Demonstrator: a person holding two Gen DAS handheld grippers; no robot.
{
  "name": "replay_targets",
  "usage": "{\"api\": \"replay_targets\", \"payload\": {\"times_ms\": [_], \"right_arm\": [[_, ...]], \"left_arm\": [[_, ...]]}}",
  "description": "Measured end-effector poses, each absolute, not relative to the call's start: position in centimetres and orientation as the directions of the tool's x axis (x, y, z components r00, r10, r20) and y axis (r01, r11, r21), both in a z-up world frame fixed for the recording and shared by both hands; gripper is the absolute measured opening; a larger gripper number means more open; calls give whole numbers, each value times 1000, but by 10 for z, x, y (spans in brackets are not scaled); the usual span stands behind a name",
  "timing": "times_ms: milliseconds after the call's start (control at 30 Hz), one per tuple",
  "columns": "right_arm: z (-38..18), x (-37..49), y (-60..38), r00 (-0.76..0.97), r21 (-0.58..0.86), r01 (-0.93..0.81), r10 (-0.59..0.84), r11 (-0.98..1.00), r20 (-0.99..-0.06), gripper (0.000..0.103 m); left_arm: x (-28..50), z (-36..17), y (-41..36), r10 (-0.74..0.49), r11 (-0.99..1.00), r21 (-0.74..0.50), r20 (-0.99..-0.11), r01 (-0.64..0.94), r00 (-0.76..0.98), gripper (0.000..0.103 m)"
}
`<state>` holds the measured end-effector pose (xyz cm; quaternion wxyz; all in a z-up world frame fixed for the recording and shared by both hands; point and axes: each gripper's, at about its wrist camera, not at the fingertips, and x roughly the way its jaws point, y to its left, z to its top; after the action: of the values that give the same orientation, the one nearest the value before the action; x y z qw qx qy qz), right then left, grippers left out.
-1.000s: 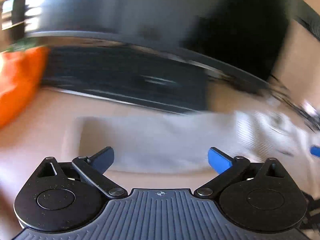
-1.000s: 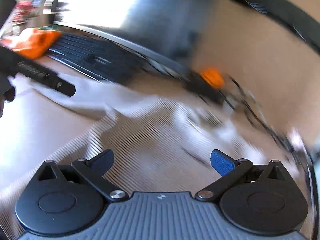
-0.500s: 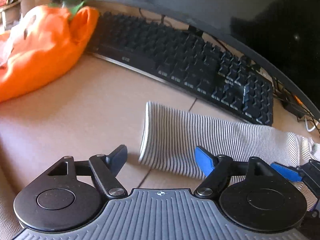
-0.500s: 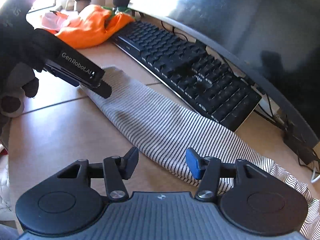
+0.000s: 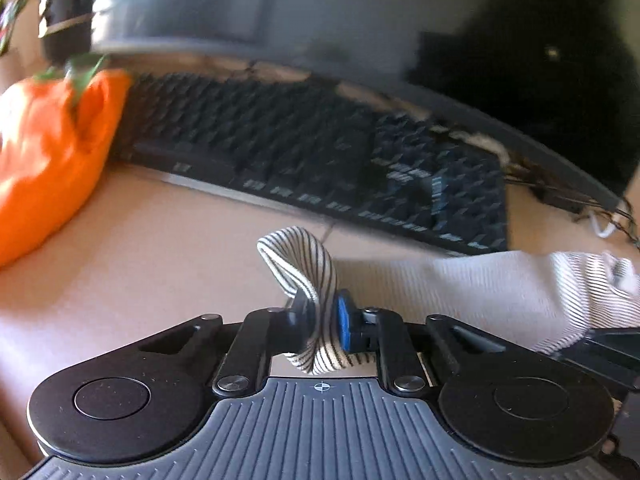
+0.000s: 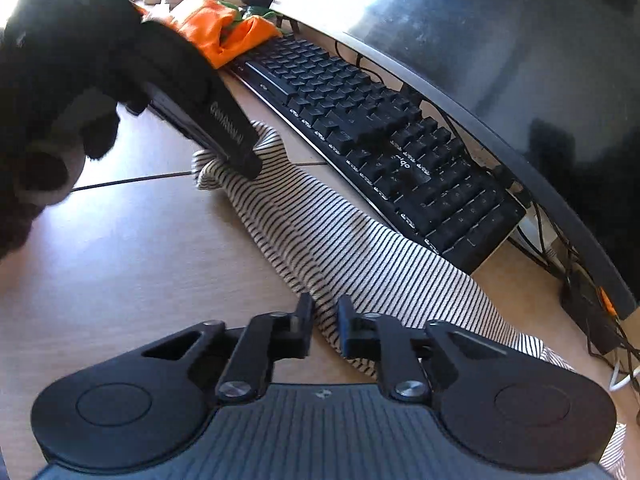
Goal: Fold clothes
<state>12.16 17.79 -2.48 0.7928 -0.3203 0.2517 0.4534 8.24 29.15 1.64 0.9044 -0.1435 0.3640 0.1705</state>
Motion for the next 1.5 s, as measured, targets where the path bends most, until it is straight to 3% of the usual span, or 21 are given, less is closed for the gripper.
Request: {"api": "replay_targets", "payload": {"times_ms": [233,267,300,367,500,667,767,833,867,1033,1133,1167,1200,1500], "right_arm": [[6,128,125,526,-209,-827,586,522,-616,5],[12,129,114,545,-200,-811,586,550,-600,5],[18,131,101,563,-181,-792,583,582,-586,5],[28,137,71,601,-146,-748,566,648,-565,5],[35,152,14,665,-95,-649,502,755,-552,5],[21,168,-51,695,-38,-525,402,850,-596,5],[14,172,-92,695,11,-441,349,898,-628,6],[13,174,-118,695,41,-389,322,920,-643,6],[13,174,-129,695,54,-369,314,928,-647,7],[23,184,-154,662,173,-352,375,920,-649,10],[25,195,-144,609,277,-389,470,879,-638,27],[25,200,-138,588,312,-402,504,861,-633,36],[22,204,-129,574,317,-417,517,852,-635,37],[-8,247,-58,454,386,-446,576,807,-680,37]], "left_arm": [[89,91,224,103,970,-123,-576,-211,811,14],[94,103,208,72,979,-119,-553,-164,830,13],[100,114,191,33,987,-117,-529,-112,848,6],[115,130,158,-46,994,-113,-499,-12,865,6],[156,134,83,-171,985,-81,-496,151,852,6],[189,109,10,-319,943,-104,-554,316,769,6],[190,91,-14,-405,908,-160,-577,388,710,17],[179,84,-20,-427,897,-175,-582,406,692,41],[172,82,-20,-424,897,-166,-580,409,695,53],[142,67,4,-227,955,12,-619,297,752,63],[134,53,27,-51,968,159,-634,194,772,65],[133,52,37,-18,971,173,-638,167,770,65],[131,50,46,14,972,188,-642,139,767,66],[131,37,108,139,989,136,-712,-58,688,85]]}}
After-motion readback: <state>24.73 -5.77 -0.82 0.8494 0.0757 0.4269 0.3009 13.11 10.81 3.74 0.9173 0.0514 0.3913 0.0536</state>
